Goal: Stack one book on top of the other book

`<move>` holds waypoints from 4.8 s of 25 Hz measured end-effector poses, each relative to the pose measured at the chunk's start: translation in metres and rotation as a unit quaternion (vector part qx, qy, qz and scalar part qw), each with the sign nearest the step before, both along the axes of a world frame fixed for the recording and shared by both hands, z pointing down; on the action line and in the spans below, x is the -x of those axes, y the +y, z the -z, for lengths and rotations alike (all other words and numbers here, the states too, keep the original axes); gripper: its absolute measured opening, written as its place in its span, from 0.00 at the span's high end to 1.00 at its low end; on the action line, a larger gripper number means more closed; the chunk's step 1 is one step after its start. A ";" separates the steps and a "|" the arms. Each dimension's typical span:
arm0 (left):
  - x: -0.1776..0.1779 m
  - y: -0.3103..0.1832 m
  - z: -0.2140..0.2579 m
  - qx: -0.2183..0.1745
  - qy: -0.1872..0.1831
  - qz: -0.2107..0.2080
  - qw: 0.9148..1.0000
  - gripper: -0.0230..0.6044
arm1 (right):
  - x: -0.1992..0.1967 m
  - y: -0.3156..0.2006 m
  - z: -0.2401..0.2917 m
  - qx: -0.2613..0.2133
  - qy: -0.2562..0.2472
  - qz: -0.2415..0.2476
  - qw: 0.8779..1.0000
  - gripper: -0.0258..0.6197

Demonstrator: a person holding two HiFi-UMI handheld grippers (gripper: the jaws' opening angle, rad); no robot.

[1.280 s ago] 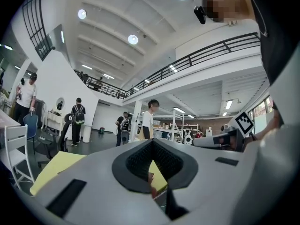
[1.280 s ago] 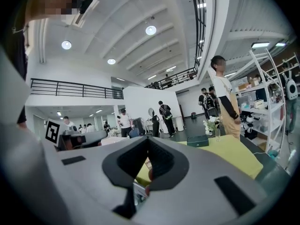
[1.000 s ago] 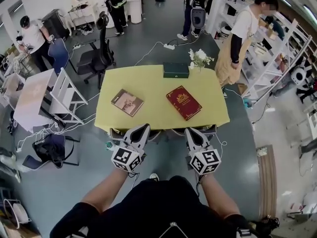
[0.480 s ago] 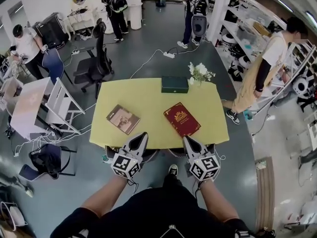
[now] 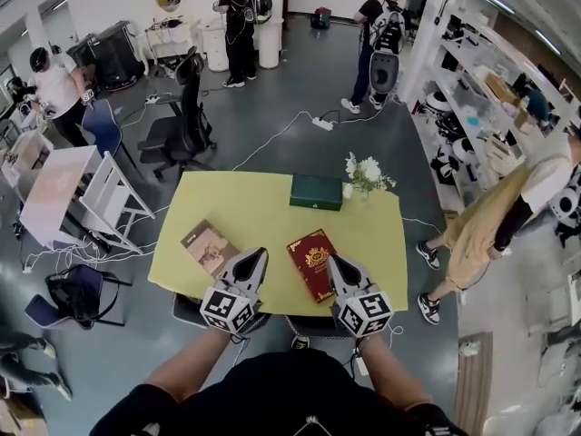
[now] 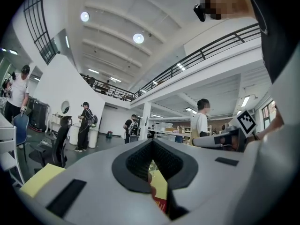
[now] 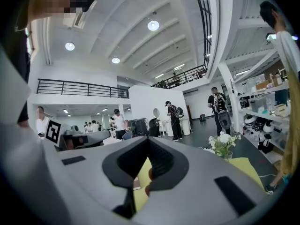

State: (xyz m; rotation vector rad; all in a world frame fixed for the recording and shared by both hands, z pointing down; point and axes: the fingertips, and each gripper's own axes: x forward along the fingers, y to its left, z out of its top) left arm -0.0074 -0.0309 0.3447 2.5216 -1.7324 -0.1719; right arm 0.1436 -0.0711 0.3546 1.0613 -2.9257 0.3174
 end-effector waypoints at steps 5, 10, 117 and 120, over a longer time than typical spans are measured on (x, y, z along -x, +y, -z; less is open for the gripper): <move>-0.015 -0.040 -0.004 0.010 -0.004 0.025 1.000 0.95 | -0.016 -0.047 -0.007 0.005 -0.003 0.020 1.000 0.94; -0.020 -0.065 -0.016 0.031 -0.005 0.035 0.999 0.95 | -0.022 -0.077 -0.017 0.018 -0.009 0.031 0.999 0.94; -0.036 -0.132 -0.456 0.387 0.082 0.020 0.918 0.64 | -0.031 -0.067 -0.454 0.418 0.106 -0.042 0.901 0.69; -0.035 -0.133 -0.457 0.385 0.083 0.020 0.919 0.64 | -0.031 -0.067 -0.455 0.416 0.106 -0.041 0.902 0.69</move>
